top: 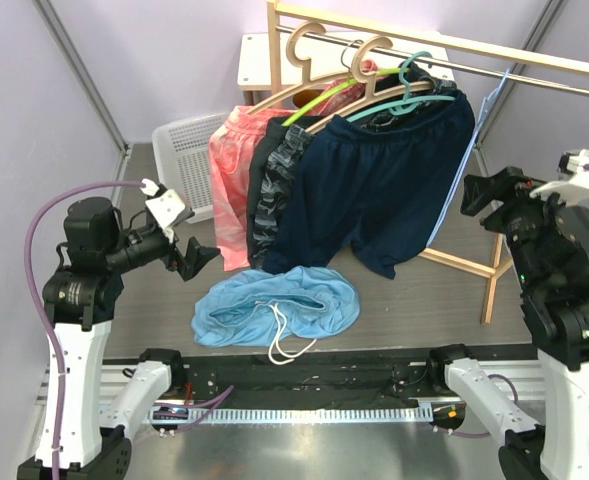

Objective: Place the shorts on the hanger

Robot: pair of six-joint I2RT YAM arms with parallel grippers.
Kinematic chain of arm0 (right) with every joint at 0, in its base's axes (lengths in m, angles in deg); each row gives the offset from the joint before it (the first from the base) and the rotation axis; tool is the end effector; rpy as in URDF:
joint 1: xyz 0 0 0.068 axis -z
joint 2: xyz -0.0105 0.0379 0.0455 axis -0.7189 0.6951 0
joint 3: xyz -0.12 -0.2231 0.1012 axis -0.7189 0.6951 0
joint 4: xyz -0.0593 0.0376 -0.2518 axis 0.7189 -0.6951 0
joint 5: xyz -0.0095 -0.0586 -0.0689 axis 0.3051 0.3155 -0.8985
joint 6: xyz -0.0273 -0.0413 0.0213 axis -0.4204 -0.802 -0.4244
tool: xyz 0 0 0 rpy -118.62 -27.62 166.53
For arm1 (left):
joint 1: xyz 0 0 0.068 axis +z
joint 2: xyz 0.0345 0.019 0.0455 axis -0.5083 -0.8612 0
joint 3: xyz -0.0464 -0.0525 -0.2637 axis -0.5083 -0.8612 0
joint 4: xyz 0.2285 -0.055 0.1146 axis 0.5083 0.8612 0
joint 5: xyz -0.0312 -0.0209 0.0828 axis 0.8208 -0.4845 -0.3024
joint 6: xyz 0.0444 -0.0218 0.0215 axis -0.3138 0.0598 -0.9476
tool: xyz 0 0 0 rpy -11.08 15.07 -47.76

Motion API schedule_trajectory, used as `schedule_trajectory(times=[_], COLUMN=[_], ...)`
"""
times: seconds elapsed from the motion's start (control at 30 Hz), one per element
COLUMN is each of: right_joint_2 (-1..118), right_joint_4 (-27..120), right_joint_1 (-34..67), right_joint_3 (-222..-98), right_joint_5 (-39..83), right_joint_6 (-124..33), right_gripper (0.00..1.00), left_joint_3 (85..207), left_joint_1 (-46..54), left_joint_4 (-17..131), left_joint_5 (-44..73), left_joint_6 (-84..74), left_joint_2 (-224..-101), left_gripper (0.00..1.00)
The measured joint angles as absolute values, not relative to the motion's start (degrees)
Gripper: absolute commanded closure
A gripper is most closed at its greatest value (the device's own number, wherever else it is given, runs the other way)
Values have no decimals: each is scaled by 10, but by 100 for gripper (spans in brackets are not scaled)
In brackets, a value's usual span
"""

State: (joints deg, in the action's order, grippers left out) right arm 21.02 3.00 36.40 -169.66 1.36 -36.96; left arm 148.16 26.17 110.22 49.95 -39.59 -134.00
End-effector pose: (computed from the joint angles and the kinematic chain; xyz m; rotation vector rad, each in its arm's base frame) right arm 0.0806 0.0052 0.4987 0.2587 1.5913 0.1448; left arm 0.1185 -0.0338 0.4323 0.9018 1.6722 -0.5350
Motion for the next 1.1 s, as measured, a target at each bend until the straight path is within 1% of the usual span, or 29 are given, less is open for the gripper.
schedule_trajectory(times=[0.2, 0.3, 0.4, 0.43, 0.5, 0.53, 0.57, 0.6, 0.67, 0.73, 0.9, 1.1], right_joint_2=[280, 303, 336, 346, 357, 359, 360, 360, 359, 358, 355, 323], right_joint_4=[70, 101, 131, 140, 157, 169, 178, 189, 207, 223, 249, 308], right_joint_1=[375, 375, 375, 375, 375, 375, 375, 375, 375, 375, 375, 375], right_joint_3=[-1680, -1664, -1652, -1651, -1647, -1644, -1641, -1636, -1631, -1623, -1608, -1563], right_joint_5=[12, 18, 19, 19, 22, 25, 26, 26, 25, 23, 19, 19], right_joint_6=[-309, -295, -288, -285, -282, -280, -280, -279, -280, -283, -299, -342], right_gripper=[28, 31, 49, 60, 70, 78, 82, 90, 97, 99, 99, 99], left_joint_3=[1441, 1421, 1409, 1408, 1406, 1406, 1406, 1406, 1406, 1406, 1406, 1406], left_joint_1=[262, 262, 262, 262, 262, 262, 262, 262, 262, 262, 262, 261], left_joint_4=[1083, 1077, 1076, 1075, 1073, 1072, 1070, 1066, 1060, 1056, 1052, 1051], left_joint_5=[499, 499, 499, 499, 499, 499, 500, 500, 502, 504, 504, 509], left_joint_6=[-396, -397, -397, -397, -397, -397, -396, -396, -395, -395, -395, -391], left_joint_2=[-1305, -1288, -1279, -1278, -1277, -1276, -1274, -1272, -1269, -1268, -1270, -1276], left_gripper=[9, 9, 9, 9, 9, 9, 9, 9, 9, 9, 9, 7])
